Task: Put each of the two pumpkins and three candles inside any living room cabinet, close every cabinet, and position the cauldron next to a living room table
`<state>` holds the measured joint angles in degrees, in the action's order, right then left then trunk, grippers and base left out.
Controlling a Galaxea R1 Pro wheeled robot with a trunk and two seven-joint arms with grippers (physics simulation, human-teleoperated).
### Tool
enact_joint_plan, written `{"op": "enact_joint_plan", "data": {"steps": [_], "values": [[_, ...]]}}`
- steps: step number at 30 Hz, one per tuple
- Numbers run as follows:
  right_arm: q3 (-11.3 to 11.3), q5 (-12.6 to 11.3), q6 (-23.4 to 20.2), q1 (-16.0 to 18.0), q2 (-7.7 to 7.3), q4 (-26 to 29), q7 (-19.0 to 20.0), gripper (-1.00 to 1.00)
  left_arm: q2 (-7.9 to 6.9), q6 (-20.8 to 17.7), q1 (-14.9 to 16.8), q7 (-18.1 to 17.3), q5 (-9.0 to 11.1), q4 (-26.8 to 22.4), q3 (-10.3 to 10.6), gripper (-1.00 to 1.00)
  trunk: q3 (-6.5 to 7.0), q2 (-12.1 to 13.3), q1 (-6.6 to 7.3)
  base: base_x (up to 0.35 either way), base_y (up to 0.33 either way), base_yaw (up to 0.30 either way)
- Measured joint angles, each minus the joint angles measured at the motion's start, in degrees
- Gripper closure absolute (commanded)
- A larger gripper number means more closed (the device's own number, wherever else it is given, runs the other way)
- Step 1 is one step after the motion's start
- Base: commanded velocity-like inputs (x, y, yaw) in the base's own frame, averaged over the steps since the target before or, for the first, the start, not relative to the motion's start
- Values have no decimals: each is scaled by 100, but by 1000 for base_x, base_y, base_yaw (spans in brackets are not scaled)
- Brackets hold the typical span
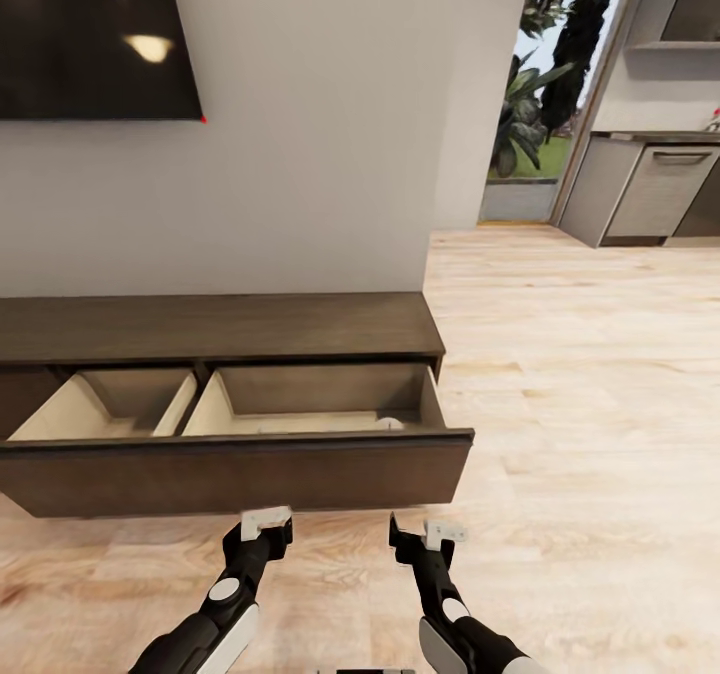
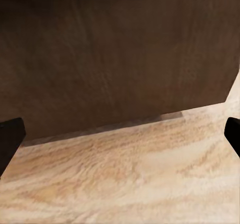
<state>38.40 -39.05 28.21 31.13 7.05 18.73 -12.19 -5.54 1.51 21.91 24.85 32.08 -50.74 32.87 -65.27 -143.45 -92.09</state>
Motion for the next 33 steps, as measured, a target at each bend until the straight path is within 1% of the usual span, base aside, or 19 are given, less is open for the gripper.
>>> {"op": "enact_joint_plan", "data": {"steps": [11,20,26,33], "values": [[-4,-9,0,1,0,0,0,-100,-3,0,0,0,1,0,0,-100,0,0,-1,246,0,0],[-4,-10,0,1,0,0,0,-100,-13,2,0,0,-8,-25,0,-100,0,0,-3,48,0,0],[-4,-11,0,2,-3,0,0,-100,-18,0,0,0,-1,-18,0,-100,0,0,-1,214,0,0],[-4,-12,0,1,-2,0,0,-100,-22,0,0,0,1,-17,0,-100,0,0,-3,45,0,0]]}}
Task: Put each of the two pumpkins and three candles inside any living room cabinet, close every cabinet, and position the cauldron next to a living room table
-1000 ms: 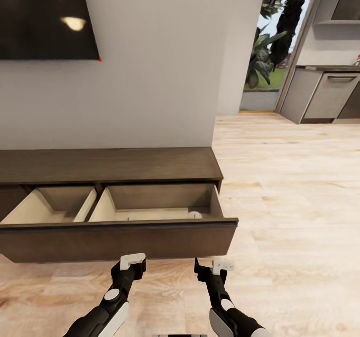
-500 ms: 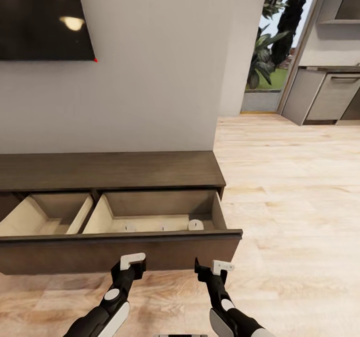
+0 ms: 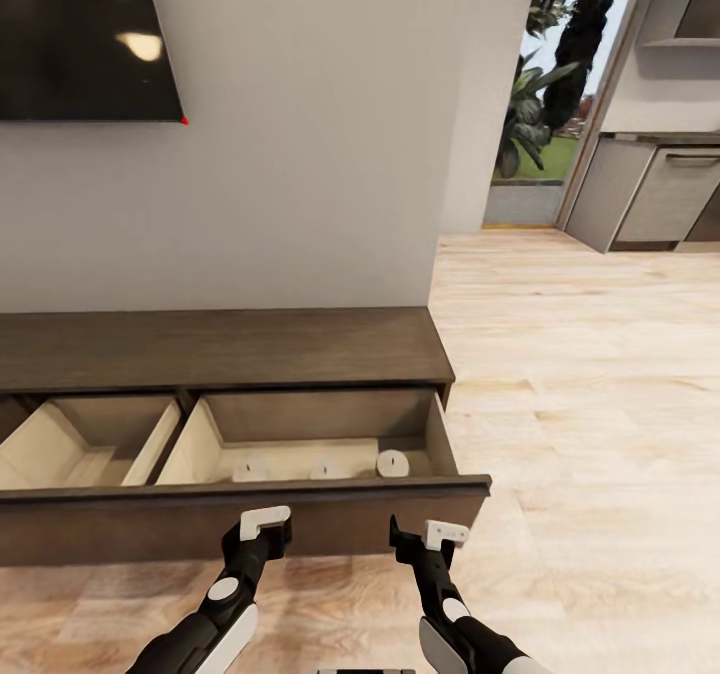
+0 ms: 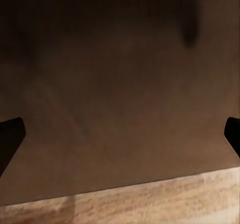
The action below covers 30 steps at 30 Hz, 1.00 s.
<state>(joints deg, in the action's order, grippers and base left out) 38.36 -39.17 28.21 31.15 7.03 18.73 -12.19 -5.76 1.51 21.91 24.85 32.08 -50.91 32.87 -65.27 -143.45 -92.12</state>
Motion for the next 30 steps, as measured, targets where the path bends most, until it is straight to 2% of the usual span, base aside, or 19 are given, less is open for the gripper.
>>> {"op": "enact_joint_plan", "data": {"steps": [19,30], "values": [[0,-7,0,0,-4,0,0,-100,-12,0,-2,-2,29,-5,5,-100,0,0,0,47,0,0],[0,-15,0,-2,-4,0,0,-100,-16,-1,-2,4,26,-5,0,-100,0,0,1,143,0,0]]}}
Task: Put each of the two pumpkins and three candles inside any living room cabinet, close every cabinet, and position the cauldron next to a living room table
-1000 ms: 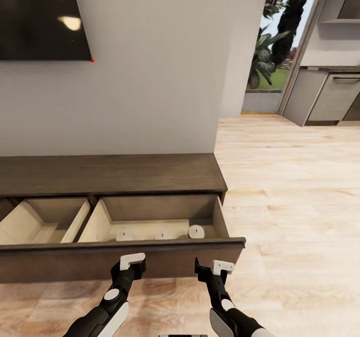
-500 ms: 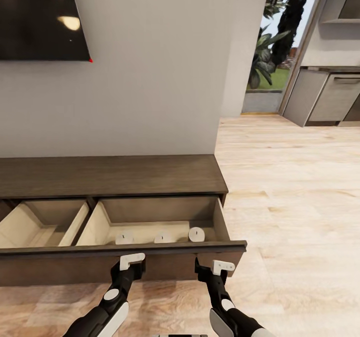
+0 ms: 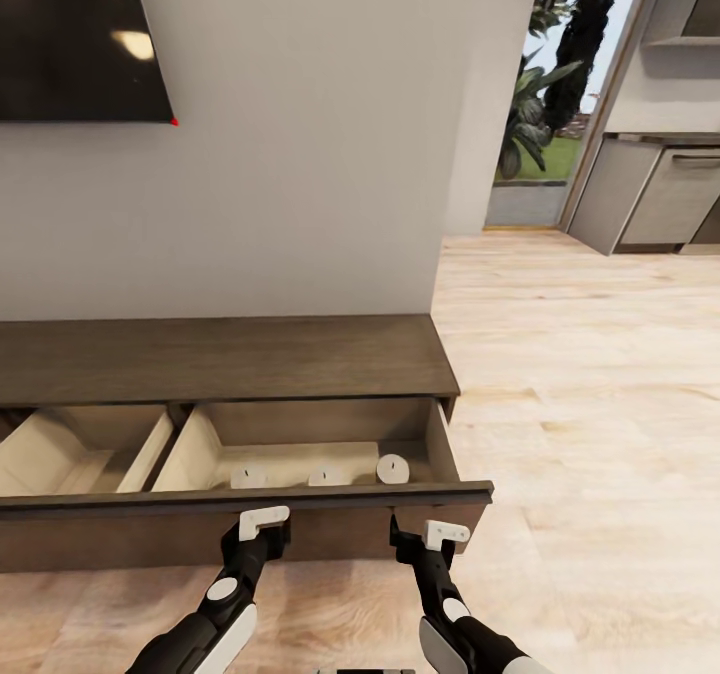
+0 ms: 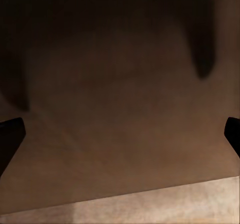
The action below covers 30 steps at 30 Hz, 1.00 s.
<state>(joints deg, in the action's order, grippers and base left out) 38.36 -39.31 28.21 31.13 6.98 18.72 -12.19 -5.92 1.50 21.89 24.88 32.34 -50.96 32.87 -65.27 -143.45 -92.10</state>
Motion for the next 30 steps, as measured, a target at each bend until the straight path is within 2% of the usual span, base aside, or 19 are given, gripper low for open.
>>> {"op": "enact_joint_plan", "data": {"steps": [13,30], "values": [[0,-8,2,1,-2,0,0,-100,-5,0,0,1,-8,-1,-1,-100,0,0,0,185,0,0],[0,-10,0,2,-2,0,0,-100,-8,0,0,0,3,-8,-4,-100,0,0,-1,112,0,0]]}}
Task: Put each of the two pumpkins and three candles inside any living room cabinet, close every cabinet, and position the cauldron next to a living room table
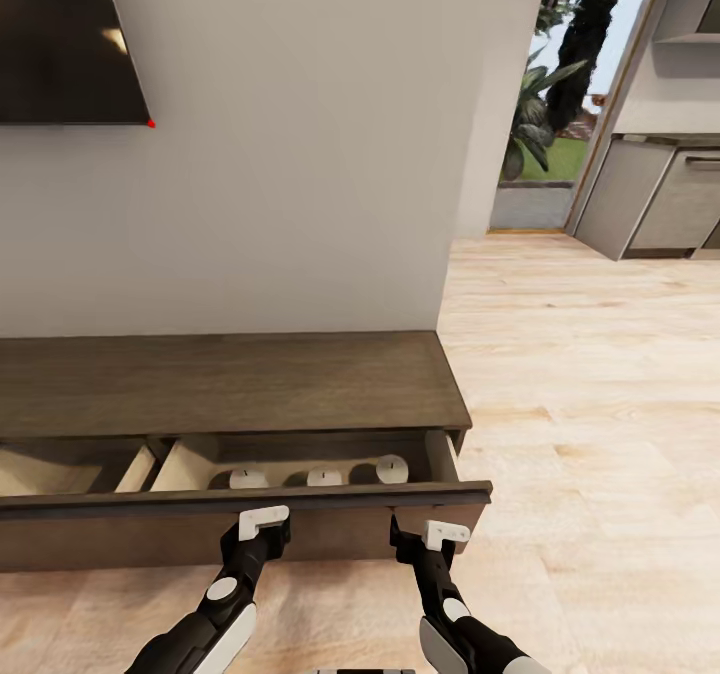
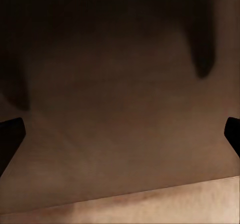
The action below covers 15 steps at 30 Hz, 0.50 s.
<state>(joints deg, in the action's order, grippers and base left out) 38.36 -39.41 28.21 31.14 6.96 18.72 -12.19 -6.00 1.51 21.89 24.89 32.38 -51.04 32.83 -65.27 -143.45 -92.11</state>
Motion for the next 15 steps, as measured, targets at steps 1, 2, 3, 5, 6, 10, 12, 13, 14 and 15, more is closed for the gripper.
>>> {"op": "enact_joint_plan", "data": {"steps": [1,2,3,5,6,10,12,13,14,15], "values": [[0,0,0,0,0,0,0,-100,-1,0,0,-1,1,0,-1,-100,0,0,0,107,0,0],[0,0,0,0,0,0,0,-100,-1,0,0,-1,1,0,-1,-100,0,0,0,108,0,0],[0,0,0,0,0,0,0,-100,0,0,0,0,0,0,-2,-100,0,0,0,108,0,0],[0,0,0,0,0,0,0,-100,-2,0,0,-2,0,0,-3,-100,0,0,0,107,0,0],[0,0,0,0,0,0,0,-100,-2,0,0,-1,0,0,-3,-100,0,0,0,108,0,0],[0,0,0,-1,0,0,0,-100,-3,0,0,-2,0,0,-5,-100,0,0,0,107,0,0],[0,0,0,0,1,0,-1,-100,-3,0,0,-3,-2,0,-5,-100,0,0,0,107,0,0],[0,0,0,0,1,0,-1,-100,-4,0,0,-5,-2,0,-5,-100,0,0,0,107,0,0],[0,0,2,0,0,0,0,-100,-5,0,0,-6,-2,0,-4,-100,0,0,0,107,0,0],[0,0,1,0,0,0,0,-100,-6,0,0,-6,-2,0,-4,-100,0,0,0,108,0,0]]}}
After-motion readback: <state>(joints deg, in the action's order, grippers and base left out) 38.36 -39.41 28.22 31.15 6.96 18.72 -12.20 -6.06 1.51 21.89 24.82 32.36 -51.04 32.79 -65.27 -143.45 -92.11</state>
